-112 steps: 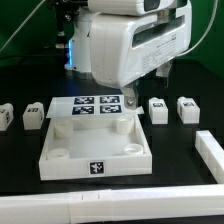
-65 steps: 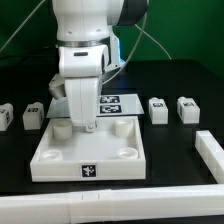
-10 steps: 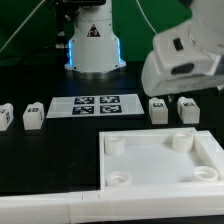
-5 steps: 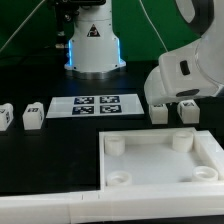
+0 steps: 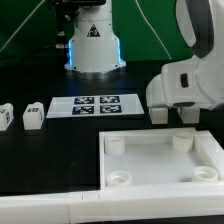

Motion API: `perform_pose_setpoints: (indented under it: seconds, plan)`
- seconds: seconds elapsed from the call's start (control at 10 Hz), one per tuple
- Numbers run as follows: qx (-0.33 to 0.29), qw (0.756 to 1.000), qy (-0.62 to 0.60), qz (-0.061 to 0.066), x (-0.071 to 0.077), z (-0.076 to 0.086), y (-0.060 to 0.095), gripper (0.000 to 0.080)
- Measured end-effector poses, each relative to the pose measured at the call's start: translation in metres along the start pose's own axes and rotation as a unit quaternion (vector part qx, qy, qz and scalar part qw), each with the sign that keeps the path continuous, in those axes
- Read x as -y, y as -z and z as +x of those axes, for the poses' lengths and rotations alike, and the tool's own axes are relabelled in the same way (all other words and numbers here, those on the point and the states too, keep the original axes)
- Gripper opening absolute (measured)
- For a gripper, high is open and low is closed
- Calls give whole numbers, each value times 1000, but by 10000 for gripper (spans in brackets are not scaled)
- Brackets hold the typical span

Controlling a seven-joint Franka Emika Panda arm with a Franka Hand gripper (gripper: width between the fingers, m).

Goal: Assemble one leg

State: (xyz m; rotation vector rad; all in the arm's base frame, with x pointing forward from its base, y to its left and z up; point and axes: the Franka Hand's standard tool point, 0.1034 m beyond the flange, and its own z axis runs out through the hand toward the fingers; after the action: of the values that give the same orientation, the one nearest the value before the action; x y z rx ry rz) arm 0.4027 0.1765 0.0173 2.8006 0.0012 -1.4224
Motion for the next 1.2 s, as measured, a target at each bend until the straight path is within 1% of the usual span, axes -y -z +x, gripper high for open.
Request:
perform_pose_setpoints:
  seconds: [0.3,0.4,0.5,0.6,0.7,0.8,0.9,1.2]
  plan:
    - [5,1000,0,-1,1,3,-8,649]
    - [7,1000,1,-3,3,3,-10,649]
    - [7,1000,3,-4,4,3,-10,649]
    - [7,1000,2,-3,3,3,-10,522]
    - [7,1000,2,-3,3,3,-10,522]
    - [7,1000,2,-3,3,3,-10,382]
    - [7,1000,2,-3,3,3,-10,290]
    - [7,1000,2,-3,3,3,-10,290]
